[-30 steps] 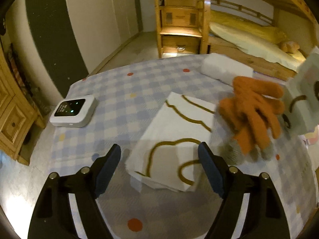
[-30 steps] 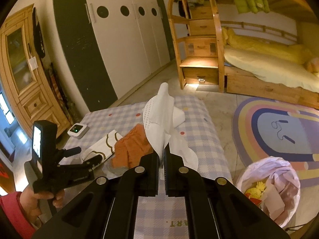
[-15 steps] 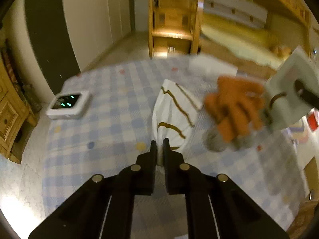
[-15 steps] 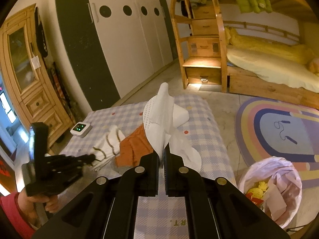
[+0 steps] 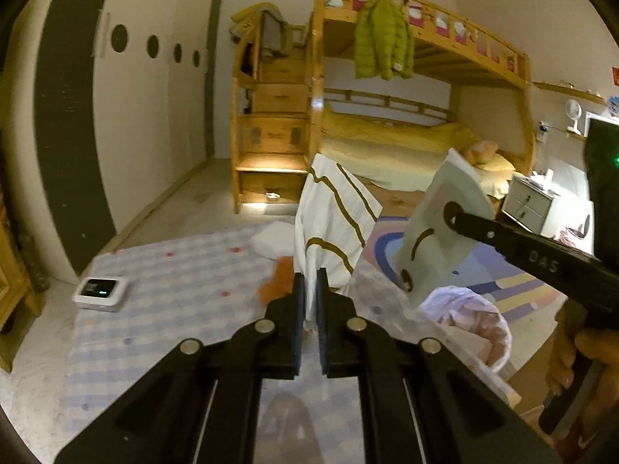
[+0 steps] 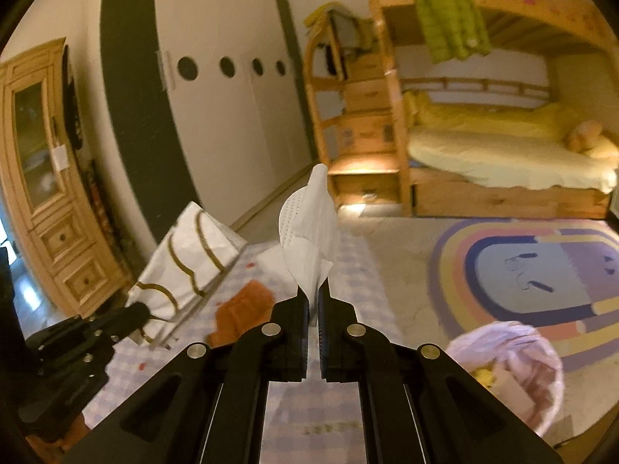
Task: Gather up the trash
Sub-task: 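Carry the cloth and tissue to the bin and open both tools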
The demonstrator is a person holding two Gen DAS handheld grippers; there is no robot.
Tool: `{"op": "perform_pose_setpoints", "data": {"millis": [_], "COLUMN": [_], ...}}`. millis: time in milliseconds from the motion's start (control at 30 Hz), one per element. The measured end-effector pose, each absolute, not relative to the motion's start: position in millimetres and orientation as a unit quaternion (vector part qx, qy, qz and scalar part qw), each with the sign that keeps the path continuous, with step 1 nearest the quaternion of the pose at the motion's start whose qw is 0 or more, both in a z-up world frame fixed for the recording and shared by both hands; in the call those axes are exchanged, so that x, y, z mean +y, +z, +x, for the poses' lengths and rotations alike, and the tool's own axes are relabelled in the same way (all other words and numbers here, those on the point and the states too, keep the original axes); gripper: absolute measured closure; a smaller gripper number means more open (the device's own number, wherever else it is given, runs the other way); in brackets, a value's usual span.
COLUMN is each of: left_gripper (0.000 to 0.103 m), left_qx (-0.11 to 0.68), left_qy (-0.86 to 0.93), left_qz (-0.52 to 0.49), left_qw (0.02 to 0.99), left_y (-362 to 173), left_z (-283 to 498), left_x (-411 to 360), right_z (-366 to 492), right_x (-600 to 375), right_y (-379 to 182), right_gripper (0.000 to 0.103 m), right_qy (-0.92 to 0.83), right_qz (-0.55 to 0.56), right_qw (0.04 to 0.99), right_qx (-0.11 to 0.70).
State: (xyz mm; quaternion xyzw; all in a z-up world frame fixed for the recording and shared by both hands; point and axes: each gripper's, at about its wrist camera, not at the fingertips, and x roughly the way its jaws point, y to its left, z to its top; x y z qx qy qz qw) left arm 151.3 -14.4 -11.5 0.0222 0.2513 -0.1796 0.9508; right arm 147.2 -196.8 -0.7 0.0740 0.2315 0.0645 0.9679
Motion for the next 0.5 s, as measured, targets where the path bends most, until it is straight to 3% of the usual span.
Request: {"op": "perform_pose_setpoints", "data": {"millis": [500], "left_gripper": [0.099], "left_qx": [0.292], "left_qy": [-0.286], "left_qz": [0.026], "left_qw": [0.912], "left_y": [-35.2], "left_z": [155.0], "left_x": [-132.6], "right_z": [104.1], "right_x": [-290.5], "right_y": [-9.5], "right_gripper": [0.099], "right_qy": [-0.03], "right_qz": [0.109], "right_qw": [0.957], "right_qx": [0.266]}}
